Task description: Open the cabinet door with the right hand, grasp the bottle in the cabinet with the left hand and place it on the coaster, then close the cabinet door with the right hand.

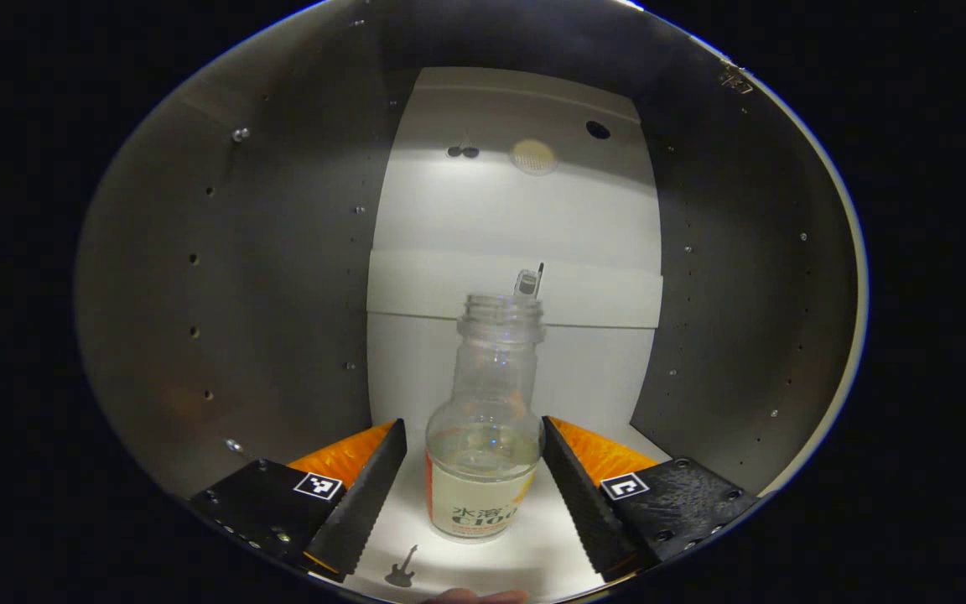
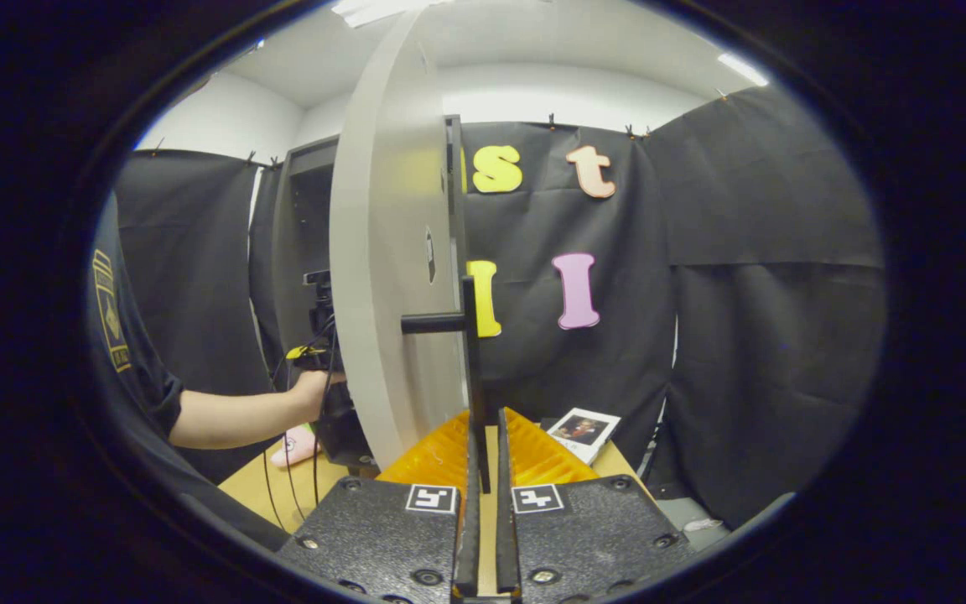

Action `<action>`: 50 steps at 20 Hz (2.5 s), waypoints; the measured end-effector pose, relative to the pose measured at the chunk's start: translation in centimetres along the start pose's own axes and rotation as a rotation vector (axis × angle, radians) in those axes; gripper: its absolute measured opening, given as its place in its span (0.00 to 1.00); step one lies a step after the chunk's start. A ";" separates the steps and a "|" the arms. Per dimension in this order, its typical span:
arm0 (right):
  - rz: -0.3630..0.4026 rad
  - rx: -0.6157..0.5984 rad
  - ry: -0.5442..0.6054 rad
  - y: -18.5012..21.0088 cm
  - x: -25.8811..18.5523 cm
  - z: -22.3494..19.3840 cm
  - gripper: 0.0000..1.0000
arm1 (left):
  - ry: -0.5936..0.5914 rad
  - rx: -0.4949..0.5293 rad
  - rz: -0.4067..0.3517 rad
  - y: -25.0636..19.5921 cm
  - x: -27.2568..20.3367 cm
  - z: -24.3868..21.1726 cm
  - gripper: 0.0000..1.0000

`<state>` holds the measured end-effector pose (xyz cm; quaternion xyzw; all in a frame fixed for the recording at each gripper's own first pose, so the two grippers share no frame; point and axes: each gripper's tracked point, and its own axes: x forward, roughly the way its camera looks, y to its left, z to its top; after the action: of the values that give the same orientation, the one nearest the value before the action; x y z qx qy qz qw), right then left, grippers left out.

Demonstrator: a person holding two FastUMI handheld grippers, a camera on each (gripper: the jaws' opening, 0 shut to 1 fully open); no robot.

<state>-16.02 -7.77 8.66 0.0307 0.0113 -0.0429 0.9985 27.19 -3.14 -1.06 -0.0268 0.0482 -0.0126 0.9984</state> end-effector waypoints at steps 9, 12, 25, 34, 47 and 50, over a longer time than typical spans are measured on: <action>0.009 0.024 -0.011 -2.8 0.0 0.0 0.69 | -0.018 -0.006 -0.008 -0.9 -0.9 1.0 0.73; -0.005 0.018 -0.019 -3.4 -0.2 0.1 0.78 | -0.072 0.005 -0.032 -1.0 -4.4 2.8 0.73; -0.280 0.012 0.171 -8.8 -5.4 -8.5 0.99 | -0.199 0.016 -0.144 5.8 -27.8 -5.6 0.70; -0.398 0.072 0.576 -16.2 -6.2 -27.4 1.00 | -0.050 0.012 0.202 17.1 -32.9 -24.0 0.70; -0.337 -0.063 0.764 -13.6 -9.1 -33.3 1.00 | -0.029 0.032 0.237 18.8 -30.3 -33.6 0.71; -0.315 -0.131 0.770 -13.2 -9.7 -33.3 1.00 | -0.023 0.030 0.243 19.0 -30.4 -33.8 0.70</action>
<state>-27.51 -18.02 -25.12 -0.0210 0.3907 -0.1795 0.9026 -5.92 14.89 -32.82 -0.0060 0.0392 0.1080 0.9934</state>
